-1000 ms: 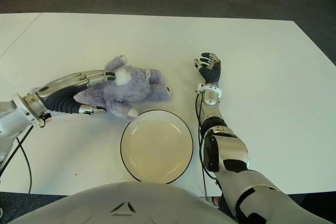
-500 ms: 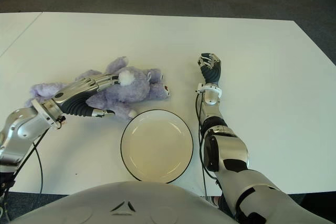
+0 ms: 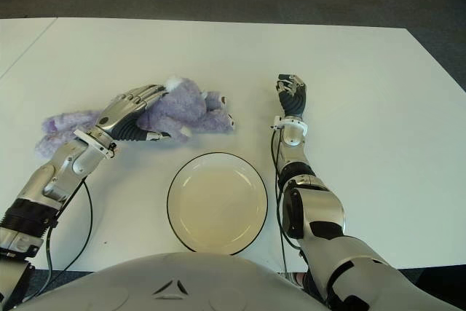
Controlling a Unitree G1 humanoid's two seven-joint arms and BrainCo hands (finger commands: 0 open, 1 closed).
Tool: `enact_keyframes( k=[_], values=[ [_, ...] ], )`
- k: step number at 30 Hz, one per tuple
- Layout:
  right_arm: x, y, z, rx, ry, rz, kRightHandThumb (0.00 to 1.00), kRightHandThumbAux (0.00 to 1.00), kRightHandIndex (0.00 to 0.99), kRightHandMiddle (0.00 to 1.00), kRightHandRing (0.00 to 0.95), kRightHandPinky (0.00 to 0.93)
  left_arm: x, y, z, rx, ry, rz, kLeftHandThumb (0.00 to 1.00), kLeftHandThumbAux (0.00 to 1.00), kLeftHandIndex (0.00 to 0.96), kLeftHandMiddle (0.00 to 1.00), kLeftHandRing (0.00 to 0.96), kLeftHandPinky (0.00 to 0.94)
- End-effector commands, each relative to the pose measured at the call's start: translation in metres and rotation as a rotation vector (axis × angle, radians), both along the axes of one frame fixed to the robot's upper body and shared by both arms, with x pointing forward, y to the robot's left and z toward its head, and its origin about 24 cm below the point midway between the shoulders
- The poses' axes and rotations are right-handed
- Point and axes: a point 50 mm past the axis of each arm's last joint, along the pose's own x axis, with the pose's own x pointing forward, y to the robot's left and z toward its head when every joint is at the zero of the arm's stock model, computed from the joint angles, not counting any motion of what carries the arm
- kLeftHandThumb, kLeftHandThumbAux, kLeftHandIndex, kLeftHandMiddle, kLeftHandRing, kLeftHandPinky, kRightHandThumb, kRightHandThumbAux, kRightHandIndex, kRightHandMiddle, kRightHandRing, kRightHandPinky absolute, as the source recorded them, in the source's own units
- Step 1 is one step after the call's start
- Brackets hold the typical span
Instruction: Put the doll into the plate.
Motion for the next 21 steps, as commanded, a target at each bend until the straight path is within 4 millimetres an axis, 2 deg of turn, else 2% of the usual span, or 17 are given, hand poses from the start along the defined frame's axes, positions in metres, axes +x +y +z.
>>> enact_keyframes(
  k=[1,8,14,21],
  values=[
    [-0.103,-0.002,-0.109,0.033,0.463,-0.032,0.695,0.733,0.415,0.317,0.310,0.283,-0.011,0.001,-0.049,0.159,0.048,0.032,0.044,0.404,0.000,0.000,0.000,0.000],
    [-0.102,-0.003,-0.109,0.037,0.465,-0.039,0.697,0.731,0.417,0.317,0.303,0.271,-0.010,0.003,-0.048,0.205,-0.064,0.069,0.047,0.409,0.000,0.000,0.000,0.000],
    [-0.102,-0.003,-0.108,0.038,0.462,-0.038,0.698,0.731,0.416,0.323,0.311,0.308,-0.012,0.003,-0.043,0.245,-0.150,0.099,0.072,0.421,0.000,0.000,0.000,0.000],
    [-0.101,-0.003,-0.108,0.037,0.465,-0.035,0.698,0.731,0.417,0.327,0.317,0.302,-0.013,0.002,-0.032,0.257,-0.249,0.136,0.089,0.377,0.000,0.000,0.000,0.000]
  ],
)
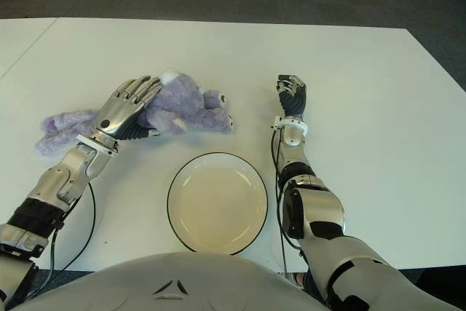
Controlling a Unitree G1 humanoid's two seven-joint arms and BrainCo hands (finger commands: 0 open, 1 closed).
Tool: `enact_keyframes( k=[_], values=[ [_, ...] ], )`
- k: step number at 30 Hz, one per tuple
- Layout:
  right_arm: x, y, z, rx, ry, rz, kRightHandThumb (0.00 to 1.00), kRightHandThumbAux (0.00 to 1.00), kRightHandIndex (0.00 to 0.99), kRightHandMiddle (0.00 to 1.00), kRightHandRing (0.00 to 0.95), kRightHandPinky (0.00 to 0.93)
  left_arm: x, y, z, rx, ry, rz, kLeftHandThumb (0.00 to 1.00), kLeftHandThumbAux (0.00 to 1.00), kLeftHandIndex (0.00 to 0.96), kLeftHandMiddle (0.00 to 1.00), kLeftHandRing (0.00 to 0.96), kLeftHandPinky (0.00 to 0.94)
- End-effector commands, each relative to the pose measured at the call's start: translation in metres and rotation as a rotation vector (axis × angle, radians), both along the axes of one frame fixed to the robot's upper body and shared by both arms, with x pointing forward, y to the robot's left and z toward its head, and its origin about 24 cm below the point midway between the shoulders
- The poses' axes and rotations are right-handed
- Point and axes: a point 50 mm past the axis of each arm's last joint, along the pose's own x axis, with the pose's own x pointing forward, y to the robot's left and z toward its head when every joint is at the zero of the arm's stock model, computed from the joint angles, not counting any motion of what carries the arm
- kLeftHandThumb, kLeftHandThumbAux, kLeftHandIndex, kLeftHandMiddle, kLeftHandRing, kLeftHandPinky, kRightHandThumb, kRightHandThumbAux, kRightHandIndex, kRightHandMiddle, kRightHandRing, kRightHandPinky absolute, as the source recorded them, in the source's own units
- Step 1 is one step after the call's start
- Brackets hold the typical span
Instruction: Put the doll into the plate.
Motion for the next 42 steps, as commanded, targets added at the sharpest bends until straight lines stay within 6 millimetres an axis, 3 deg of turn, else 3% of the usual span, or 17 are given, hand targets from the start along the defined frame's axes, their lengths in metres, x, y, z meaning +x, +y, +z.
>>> enact_keyframes(
  k=[1,8,12,16,17,18,19,23,24,25,26,27,28,31,36,41,42],
  values=[
    [-0.101,-0.002,-0.108,0.039,0.464,-0.034,0.698,0.731,0.417,0.327,0.318,0.300,-0.015,0.000,-0.021,0.099,0.020,0.048,0.090,0.374,0.000,0.000,0.000,0.000],
    [-0.101,-0.002,-0.108,0.064,0.459,-0.032,0.700,0.730,0.419,0.334,0.319,0.294,-0.008,0.010,-0.017,0.115,-0.039,0.101,0.107,0.337,0.000,0.000,0.000,0.000],
    [-0.100,-0.002,-0.108,0.061,0.461,-0.036,0.700,0.730,0.418,0.330,0.318,0.297,-0.006,0.014,-0.040,0.083,0.083,0.085,0.127,0.359,0.000,0.000,0.000,0.000],
    [-0.100,-0.002,-0.108,0.055,0.460,-0.038,0.700,0.731,0.417,0.332,0.321,0.300,-0.009,0.011,-0.043,0.053,0.176,0.047,0.152,0.396,0.000,0.000,0.000,0.054],
    [-0.100,-0.002,-0.108,0.056,0.459,-0.038,0.700,0.731,0.417,0.333,0.323,0.303,-0.008,0.010,-0.042,0.044,0.190,0.039,0.164,0.431,0.062,0.000,0.111,0.238],
    [-0.100,-0.002,-0.108,0.057,0.458,-0.038,0.700,0.731,0.417,0.334,0.324,0.304,-0.008,0.008,-0.040,0.038,0.201,0.030,0.167,0.440,0.078,0.000,0.139,0.285],
    [-0.101,-0.002,-0.108,0.058,0.458,-0.039,0.700,0.731,0.417,0.332,0.323,0.302,-0.008,0.007,-0.039,0.035,0.208,0.024,0.216,0.450,0.195,0.149,0.284,0.406],
    [-0.100,-0.002,-0.108,0.064,0.460,-0.041,0.701,0.731,0.417,0.332,0.323,0.307,-0.005,0.005,-0.037,0.038,0.192,0.031,0.271,0.462,0.310,0.264,0.384,0.492],
    [-0.100,-0.002,-0.108,0.065,0.461,-0.041,0.701,0.731,0.417,0.331,0.323,0.309,-0.005,0.005,-0.036,0.040,0.185,0.036,0.324,0.479,0.364,0.349,0.429,0.529],
    [-0.100,-0.002,-0.108,0.066,0.462,-0.042,0.701,0.731,0.417,0.331,0.323,0.310,-0.003,0.004,-0.035,0.041,0.170,0.050,0.338,0.483,0.377,0.371,0.441,0.539],
    [-0.100,-0.002,-0.108,0.067,0.462,-0.043,0.701,0.731,0.417,0.330,0.322,0.311,-0.001,0.004,-0.034,0.039,0.158,0.069,0.387,0.513,0.400,0.443,0.486,0.575],
    [-0.100,-0.002,-0.108,0.067,0.463,-0.044,0.701,0.731,0.417,0.328,0.320,0.312,0.001,0.003,-0.034,0.037,0.151,0.081,0.618,0.651,0.420,0.551,0.573,0.648],
    [-0.101,-0.002,-0.108,0.068,0.463,-0.043,0.701,0.731,0.417,0.328,0.320,0.312,0.008,0.004,-0.032,0.043,0.143,0.106,0.677,0.686,0.425,0.579,0.596,0.668],
    [-0.101,-0.002,-0.108,0.072,0.462,-0.041,0.700,0.731,0.417,0.329,0.322,0.320,0.029,0.007,-0.033,0.061,0.143,0.165,0.719,0.695,0.438,0.735,0.761,0.824],
    [-0.100,-0.002,-0.108,0.085,0.461,-0.037,0.699,0.731,0.417,0.331,0.324,0.307,0.044,0.001,-0.037,0.068,0.155,0.194,0.727,0.695,0.442,0.795,0.810,0.867],
    [-0.101,-0.002,-0.108,0.084,0.462,-0.037,0.698,0.731,0.417,0.336,0.328,0.309,0.050,-0.005,-0.038,0.047,0.179,0.198,0.730,0.695,0.442,0.816,0.818,0.835],
    [-0.101,-0.002,-0.108,0.084,0.462,-0.036,0.699,0.730,0.418,0.339,0.331,0.328,0.053,-0.009,-0.038,0.037,0.192,0.197,0.730,0.694,0.443,0.812,0.810,0.793]
  ],
)
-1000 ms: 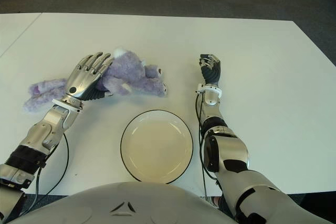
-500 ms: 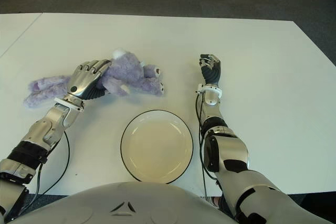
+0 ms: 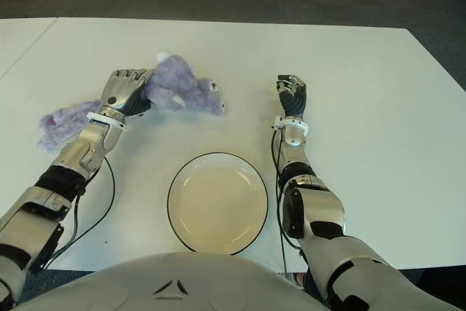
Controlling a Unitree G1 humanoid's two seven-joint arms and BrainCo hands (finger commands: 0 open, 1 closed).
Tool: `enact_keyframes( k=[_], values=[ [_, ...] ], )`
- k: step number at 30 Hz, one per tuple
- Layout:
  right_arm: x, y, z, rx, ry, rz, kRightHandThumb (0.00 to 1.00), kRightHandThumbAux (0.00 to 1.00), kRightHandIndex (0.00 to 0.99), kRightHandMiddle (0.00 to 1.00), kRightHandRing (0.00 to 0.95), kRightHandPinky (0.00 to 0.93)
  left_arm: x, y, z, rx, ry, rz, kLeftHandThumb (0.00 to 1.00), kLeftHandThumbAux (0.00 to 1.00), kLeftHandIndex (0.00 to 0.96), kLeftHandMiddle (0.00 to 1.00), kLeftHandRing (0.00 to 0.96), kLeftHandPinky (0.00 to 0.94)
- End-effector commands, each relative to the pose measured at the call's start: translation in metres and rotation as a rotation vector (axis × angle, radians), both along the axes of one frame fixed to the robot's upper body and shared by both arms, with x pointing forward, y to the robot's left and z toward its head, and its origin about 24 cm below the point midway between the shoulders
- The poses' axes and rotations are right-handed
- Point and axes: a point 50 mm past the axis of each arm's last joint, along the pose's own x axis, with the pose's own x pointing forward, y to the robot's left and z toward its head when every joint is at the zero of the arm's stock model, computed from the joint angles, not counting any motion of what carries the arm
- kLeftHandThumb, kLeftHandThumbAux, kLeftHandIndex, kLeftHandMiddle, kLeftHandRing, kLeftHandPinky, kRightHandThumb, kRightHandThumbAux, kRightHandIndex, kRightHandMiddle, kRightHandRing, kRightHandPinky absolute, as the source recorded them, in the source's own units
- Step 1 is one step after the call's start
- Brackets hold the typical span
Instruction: Put the doll into the plate.
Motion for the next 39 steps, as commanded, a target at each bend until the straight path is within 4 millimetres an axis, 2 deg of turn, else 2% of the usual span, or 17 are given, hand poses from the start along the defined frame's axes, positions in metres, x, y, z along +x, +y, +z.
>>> enact_keyframes(
  k=[1,7,14,16,20,23,25,27,32,35,39],
  values=[
    [-0.101,-0.002,-0.108,0.069,0.465,-0.046,0.699,0.730,0.418,0.339,0.331,0.332,0.003,-0.010,-0.037,0.020,0.225,0.046,0.730,0.695,0.443,0.814,0.812,0.789],
    [-0.101,-0.001,-0.108,0.087,0.452,-0.049,0.698,0.730,0.417,0.340,0.336,0.310,0.012,-0.015,-0.037,-0.026,0.269,0.053,0.729,0.695,0.442,0.796,0.789,0.718],
    [-0.101,0.000,-0.108,0.075,0.453,-0.050,0.699,0.731,0.416,0.331,0.327,0.318,0.022,-0.016,-0.038,-0.123,0.351,0.079,0.733,0.695,0.442,0.789,0.781,0.742],
    [-0.102,0.000,-0.108,0.067,0.456,-0.050,0.699,0.731,0.416,0.329,0.325,0.322,0.028,-0.017,-0.032,-0.155,0.355,0.080,0.734,0.695,0.442,0.788,0.780,0.742],
    [-0.102,0.000,-0.109,0.061,0.460,-0.046,0.698,0.731,0.416,0.328,0.327,0.338,0.045,-0.018,0.004,-0.186,0.302,0.055,0.736,0.695,0.442,0.790,0.785,0.759],
    [-0.103,0.000,-0.109,0.062,0.460,-0.044,0.698,0.731,0.415,0.329,0.329,0.343,0.049,-0.015,0.019,-0.191,0.274,0.042,0.737,0.695,0.442,0.794,0.788,0.762],
    [-0.103,0.001,-0.109,0.070,0.456,-0.045,0.698,0.731,0.415,0.331,0.333,0.349,0.054,-0.010,0.045,-0.197,0.197,0.011,0.739,0.695,0.442,0.799,0.794,0.763],
    [-0.103,0.001,-0.109,0.074,0.453,-0.045,0.698,0.732,0.415,0.333,0.336,0.351,0.055,-0.008,0.060,-0.198,0.152,-0.010,0.740,0.695,0.442,0.804,0.799,0.766],
    [-0.103,0.002,-0.109,0.082,0.451,-0.047,0.699,0.732,0.415,0.334,0.339,0.348,0.049,-0.008,0.091,-0.198,0.034,-0.071,0.743,0.695,0.442,0.812,0.808,0.782],
    [-0.104,0.002,-0.109,0.077,0.455,-0.047,0.698,0.732,0.415,0.329,0.335,0.338,0.031,-0.014,0.119,-0.199,-0.071,-0.142,0.744,0.695,0.442,0.820,0.816,0.790],
    [-0.104,0.003,-0.109,0.067,0.458,-0.048,0.695,0.733,0.415,0.329,0.337,0.348,0.013,-0.017,0.133,-0.207,-0.121,-0.183,0.745,0.695,0.442,0.825,0.822,0.795]
  ],
)
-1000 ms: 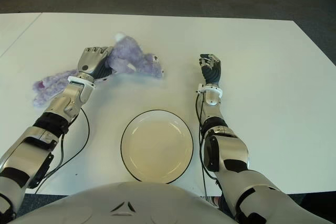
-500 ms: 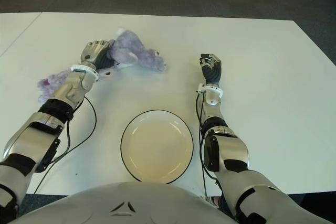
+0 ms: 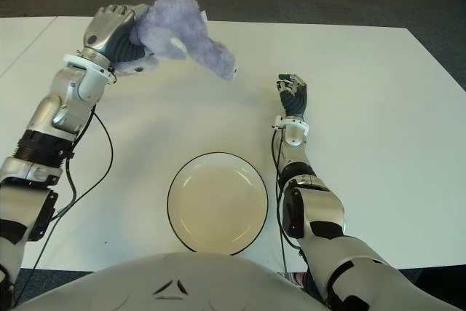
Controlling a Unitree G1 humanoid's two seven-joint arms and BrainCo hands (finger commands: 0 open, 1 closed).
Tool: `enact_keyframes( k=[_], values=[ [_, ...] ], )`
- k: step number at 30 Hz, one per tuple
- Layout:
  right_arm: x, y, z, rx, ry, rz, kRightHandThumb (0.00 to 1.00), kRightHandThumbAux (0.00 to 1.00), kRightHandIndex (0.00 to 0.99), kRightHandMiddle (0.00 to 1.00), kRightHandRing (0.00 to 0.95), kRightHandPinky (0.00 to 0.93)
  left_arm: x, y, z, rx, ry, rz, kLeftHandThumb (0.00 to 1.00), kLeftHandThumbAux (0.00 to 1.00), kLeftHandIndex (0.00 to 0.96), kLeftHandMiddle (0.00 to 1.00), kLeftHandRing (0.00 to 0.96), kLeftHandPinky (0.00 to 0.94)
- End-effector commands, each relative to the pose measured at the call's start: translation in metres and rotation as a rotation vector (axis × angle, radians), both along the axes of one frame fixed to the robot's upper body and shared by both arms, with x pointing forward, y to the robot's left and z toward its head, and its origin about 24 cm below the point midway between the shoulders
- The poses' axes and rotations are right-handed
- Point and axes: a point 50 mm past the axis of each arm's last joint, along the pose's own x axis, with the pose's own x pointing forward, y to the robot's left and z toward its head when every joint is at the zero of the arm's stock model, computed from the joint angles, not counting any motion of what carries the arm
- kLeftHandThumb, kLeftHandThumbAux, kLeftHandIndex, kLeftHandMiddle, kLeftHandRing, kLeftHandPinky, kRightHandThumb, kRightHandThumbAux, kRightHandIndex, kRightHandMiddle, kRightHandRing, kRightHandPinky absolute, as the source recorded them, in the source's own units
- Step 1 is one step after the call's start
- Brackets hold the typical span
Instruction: Put the doll into the plate.
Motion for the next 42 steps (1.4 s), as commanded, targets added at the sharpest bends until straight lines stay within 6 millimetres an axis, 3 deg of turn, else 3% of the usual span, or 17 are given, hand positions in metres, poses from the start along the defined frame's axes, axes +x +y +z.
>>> enact_keyframes(
  k=[1,4,8,21,33,34,36,42],
  values=[
    [-0.104,0.001,-0.110,0.053,0.467,-0.049,0.695,0.733,0.415,0.329,0.338,0.347,-0.032,-0.005,0.049,-0.024,-0.152,-0.107,0.745,0.695,0.442,0.825,0.822,0.796],
    [-0.104,0.002,-0.110,0.046,0.464,-0.050,0.694,0.733,0.415,0.335,0.344,0.362,-0.043,-0.008,0.053,-0.042,-0.191,-0.145,0.746,0.695,0.442,0.829,0.825,0.799],
    [-0.103,0.001,-0.110,0.014,0.480,-0.049,0.690,0.735,0.411,0.335,0.347,0.362,-0.053,-0.014,0.079,0.092,-0.398,-0.232,0.750,0.691,0.444,0.834,0.837,0.811],
    [-0.101,0.004,-0.110,0.074,0.479,-0.046,0.691,0.734,0.412,0.339,0.351,0.354,-0.089,-0.013,0.079,0.167,-0.540,-0.301,0.746,0.691,0.442,0.906,0.892,0.877],
    [-0.100,0.004,-0.110,0.081,0.479,-0.048,0.693,0.733,0.412,0.340,0.350,0.353,-0.089,-0.012,0.077,0.169,-0.540,-0.298,0.746,0.691,0.442,0.907,0.892,0.877],
    [-0.100,0.004,-0.110,0.065,0.481,-0.049,0.693,0.733,0.412,0.340,0.350,0.353,-0.106,-0.021,0.074,0.203,-0.467,-0.389,0.746,0.691,0.442,0.907,0.892,0.877],
    [-0.101,0.004,-0.110,0.046,0.481,-0.051,0.691,0.734,0.411,0.333,0.343,0.348,-0.129,-0.033,0.069,0.252,-0.372,-0.510,0.744,0.692,0.444,0.809,0.831,0.858],
    [-0.100,0.005,-0.110,0.043,0.485,-0.041,0.689,0.735,0.410,0.333,0.346,0.356,-0.141,-0.043,0.055,0.175,-0.204,-0.679,0.746,0.694,0.443,0.814,0.833,0.849]
  ],
)
